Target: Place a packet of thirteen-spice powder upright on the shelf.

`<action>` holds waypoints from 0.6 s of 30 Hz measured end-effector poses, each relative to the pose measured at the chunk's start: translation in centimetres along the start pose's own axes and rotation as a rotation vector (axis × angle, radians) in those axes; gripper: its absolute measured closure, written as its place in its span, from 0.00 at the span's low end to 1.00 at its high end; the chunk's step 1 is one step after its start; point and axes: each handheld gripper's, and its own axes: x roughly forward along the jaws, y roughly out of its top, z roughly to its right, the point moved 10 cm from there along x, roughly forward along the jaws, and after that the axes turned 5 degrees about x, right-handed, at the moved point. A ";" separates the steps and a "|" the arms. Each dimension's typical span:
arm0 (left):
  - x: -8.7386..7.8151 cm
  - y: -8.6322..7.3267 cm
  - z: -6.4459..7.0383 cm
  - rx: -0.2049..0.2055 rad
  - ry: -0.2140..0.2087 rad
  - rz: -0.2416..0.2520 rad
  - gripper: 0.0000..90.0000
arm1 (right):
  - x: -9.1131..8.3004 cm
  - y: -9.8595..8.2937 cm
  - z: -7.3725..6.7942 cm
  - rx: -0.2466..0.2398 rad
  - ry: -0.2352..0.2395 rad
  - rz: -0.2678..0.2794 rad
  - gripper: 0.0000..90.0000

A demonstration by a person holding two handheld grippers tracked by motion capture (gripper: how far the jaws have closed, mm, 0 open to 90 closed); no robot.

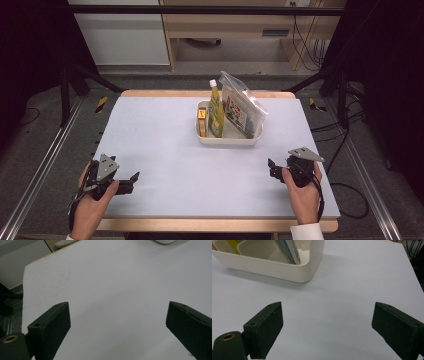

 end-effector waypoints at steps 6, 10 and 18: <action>0.2 -0.3 -0.2 -0.003 0.009 -0.021 0.06 | 0.6 -0.9 1.0 0.005 -0.005 -0.021 0.12; 0.2 -0.7 -0.6 -0.017 0.025 -0.035 0.06 | 1.0 -1.6 1.1 0.000 -0.002 -0.046 0.10; 0.3 -1.3 -1.5 -0.055 0.041 -0.045 0.05 | 1.2 -2.6 1.6 -0.023 -0.028 -0.087 0.09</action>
